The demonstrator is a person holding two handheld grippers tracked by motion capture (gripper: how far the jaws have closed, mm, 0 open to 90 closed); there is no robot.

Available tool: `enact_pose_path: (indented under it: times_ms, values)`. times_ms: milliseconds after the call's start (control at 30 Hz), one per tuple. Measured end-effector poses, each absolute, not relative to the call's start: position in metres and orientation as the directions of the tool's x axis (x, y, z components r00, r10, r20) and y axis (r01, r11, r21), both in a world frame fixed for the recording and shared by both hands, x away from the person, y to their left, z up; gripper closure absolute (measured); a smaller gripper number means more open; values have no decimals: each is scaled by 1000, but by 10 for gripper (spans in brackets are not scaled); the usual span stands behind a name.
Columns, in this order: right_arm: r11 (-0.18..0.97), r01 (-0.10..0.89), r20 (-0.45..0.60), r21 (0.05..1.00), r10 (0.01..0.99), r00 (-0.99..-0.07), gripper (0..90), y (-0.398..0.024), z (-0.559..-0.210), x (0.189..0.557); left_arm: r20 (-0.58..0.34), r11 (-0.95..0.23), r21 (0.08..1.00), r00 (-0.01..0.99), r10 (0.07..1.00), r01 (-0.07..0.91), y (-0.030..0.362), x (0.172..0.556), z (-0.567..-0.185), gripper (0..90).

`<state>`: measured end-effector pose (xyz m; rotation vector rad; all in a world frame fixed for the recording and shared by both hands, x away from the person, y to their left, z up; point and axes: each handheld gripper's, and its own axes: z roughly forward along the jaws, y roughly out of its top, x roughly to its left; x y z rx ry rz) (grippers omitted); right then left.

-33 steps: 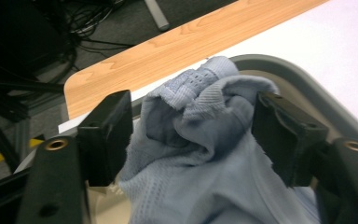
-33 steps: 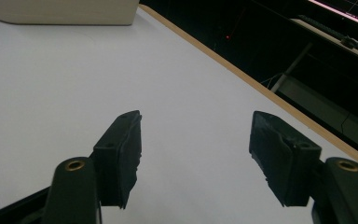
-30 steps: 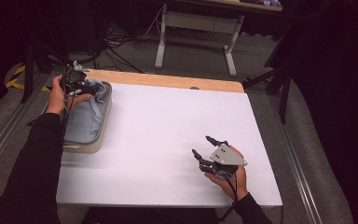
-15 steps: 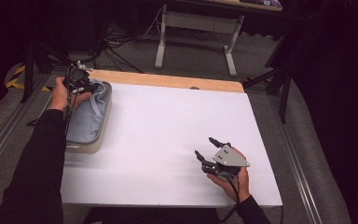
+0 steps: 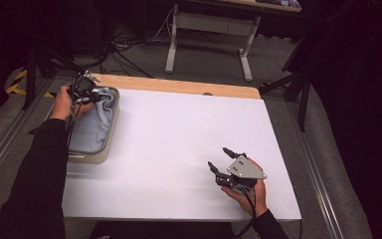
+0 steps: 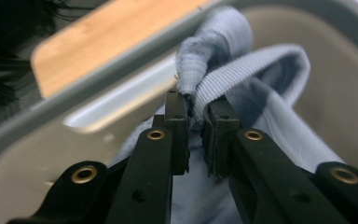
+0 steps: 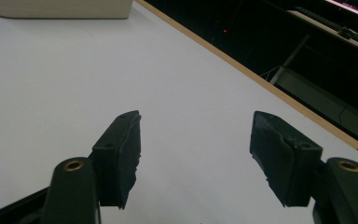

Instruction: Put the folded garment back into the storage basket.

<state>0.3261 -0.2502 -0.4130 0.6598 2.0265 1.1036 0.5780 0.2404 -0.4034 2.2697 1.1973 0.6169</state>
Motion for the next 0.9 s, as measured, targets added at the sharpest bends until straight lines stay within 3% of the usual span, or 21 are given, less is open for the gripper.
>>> enact_pose_path:
  times_ms: [133,433,633,700,833,900]
  values:
    - [508,93,-353,857,708,-612,338,-249,-414,326,176,-515,575,519,837,636,237,578,-410,823]
    - [509,84,-356,857,701,-618,336,-248,-413,325,152,-415,702,447,882,579,246,563,-392,687]
    - [507,74,-355,859,693,-627,334,-247,-411,325,180,-432,720,455,872,543,251,545,-381,619]
    - [507,72,-356,859,691,-629,334,-248,-410,325,189,-457,703,476,859,545,249,538,-381,654]
    - [509,65,-359,858,686,-633,334,-246,-410,325,198,-524,653,544,815,547,241,529,-386,849]
    - [514,60,-363,856,680,-637,334,-245,-409,324,196,-547,627,568,800,555,237,528,-390,879]
